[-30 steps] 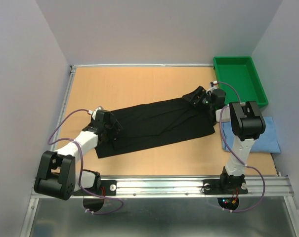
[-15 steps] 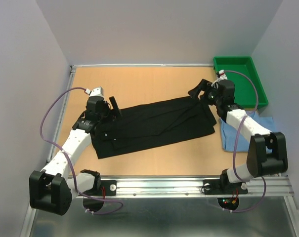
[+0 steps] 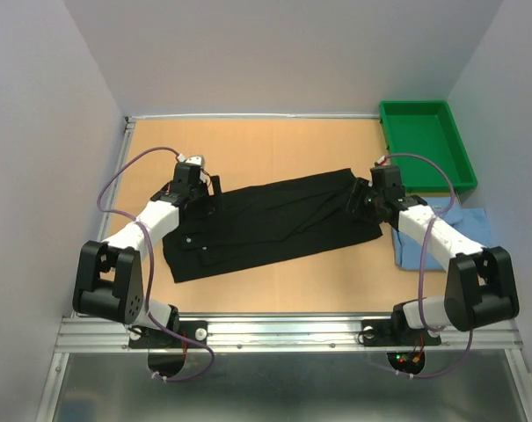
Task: Fold and stack the long sleeve shirts
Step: Fold the shirt
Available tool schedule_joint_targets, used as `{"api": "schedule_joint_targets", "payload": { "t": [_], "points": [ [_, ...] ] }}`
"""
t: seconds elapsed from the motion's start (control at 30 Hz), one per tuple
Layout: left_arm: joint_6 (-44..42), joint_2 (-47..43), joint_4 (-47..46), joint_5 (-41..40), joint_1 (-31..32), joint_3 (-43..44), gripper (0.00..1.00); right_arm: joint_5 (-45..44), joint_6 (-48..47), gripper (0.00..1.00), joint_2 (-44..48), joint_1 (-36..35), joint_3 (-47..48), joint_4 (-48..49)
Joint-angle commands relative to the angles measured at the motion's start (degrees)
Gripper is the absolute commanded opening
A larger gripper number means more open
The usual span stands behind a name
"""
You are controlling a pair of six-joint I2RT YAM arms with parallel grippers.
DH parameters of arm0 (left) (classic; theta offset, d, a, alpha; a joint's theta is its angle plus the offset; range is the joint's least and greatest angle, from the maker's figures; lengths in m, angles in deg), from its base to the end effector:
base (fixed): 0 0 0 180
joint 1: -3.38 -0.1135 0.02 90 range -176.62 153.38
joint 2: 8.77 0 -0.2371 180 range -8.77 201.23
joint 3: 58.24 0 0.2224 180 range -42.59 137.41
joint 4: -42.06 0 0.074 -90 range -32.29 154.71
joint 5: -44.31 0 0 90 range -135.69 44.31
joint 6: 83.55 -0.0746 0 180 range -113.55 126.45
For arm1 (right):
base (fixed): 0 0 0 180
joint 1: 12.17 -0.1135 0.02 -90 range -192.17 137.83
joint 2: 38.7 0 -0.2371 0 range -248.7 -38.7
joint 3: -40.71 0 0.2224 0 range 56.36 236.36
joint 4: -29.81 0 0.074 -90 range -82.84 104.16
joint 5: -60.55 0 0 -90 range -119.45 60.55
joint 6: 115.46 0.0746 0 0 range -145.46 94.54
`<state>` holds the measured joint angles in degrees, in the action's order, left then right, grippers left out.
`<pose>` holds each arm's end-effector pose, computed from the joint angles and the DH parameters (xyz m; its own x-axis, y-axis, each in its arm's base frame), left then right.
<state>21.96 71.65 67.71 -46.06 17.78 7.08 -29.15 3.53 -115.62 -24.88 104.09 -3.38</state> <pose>0.2983 -0.0761 0.1924 -0.6745 -0.1029 -0.7311 0.0660 0.9779 -0.1985 0.2774 0.0630 0.1842 -0.7296 0.3323 -0.5977 0.1487 0.9302 0.3355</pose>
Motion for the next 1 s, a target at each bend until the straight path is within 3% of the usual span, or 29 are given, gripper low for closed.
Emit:
{"api": "schedule_joint_targets", "payload": {
  "t": [0.0, 0.37, 0.53, 0.7, 0.97],
  "points": [
    [0.14, 1.66, 0.11, 1.86, -0.24, 2.27, 0.96, -3.37, 0.98, 0.59, -3.31, -0.30, -0.62, -0.66],
    [6.72, 6.94, 1.43, 2.64, -0.24, -0.62, 0.96, -2.67, -0.86, 0.52, -16.32, -0.39, 2.89, 5.67],
    [11.29, 5.54, -1.12, 7.91, -0.51, -5.72, 0.97, -3.46, -3.24, 0.53, -25.35, -0.39, 8.69, 6.20],
    [14.37, 2.29, -1.74, 11.87, -0.51, -10.54, 0.97, 1.18, -7.10, 0.55, -36.34, -0.39, 20.28, 6.29],
    [23.06, -5.35, -5.77, 23.03, 3.44, -20.04, 0.97, 11.47, -10.44, 0.59, -58.05, -1.61, 52.59, 6.12]
  ]
}}
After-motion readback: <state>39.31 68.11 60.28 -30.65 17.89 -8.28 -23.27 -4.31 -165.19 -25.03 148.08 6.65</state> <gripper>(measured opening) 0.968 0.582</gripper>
